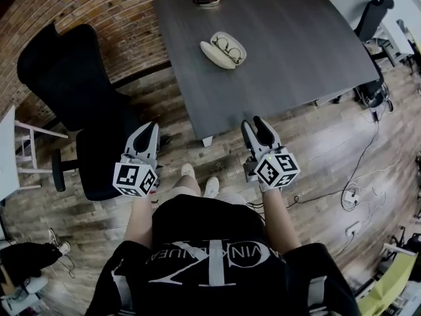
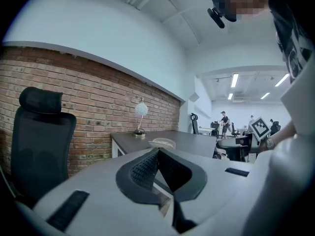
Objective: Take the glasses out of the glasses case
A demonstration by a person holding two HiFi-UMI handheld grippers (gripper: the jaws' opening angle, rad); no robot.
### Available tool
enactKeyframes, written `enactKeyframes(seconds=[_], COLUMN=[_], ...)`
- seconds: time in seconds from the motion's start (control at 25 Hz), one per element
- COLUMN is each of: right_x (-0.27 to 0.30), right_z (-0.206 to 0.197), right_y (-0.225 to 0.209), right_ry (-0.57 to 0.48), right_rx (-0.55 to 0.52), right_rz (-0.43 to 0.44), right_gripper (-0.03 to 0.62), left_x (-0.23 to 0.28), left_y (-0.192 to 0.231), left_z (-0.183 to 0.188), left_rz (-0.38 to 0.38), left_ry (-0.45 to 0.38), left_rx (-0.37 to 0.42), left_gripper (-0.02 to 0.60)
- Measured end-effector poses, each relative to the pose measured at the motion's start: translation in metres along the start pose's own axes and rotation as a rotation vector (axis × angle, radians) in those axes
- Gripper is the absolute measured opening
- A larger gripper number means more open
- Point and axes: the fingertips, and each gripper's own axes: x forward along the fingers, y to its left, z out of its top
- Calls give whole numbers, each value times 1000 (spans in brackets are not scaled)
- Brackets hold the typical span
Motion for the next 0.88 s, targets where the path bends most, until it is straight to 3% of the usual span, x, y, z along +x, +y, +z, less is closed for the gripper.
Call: enactKeyframes(seconds=[0.24, 0.68, 0.88], right_x=[35, 88, 114], right_z=[-3, 19, 20], right_y=[5, -27, -35], right_ry=[22, 44, 59], right_rx=[-18, -43, -46], right_rz=[25, -53, -69], right_gripper=[169, 169, 169], left_x=[18, 120, 155], left_y=[27, 38, 50], left_z=[-12, 1, -1], left_rz=[21, -139, -173], left_ry=[6, 22, 41], left_rx=[-41, -30, -37], left_gripper=[15, 15, 15])
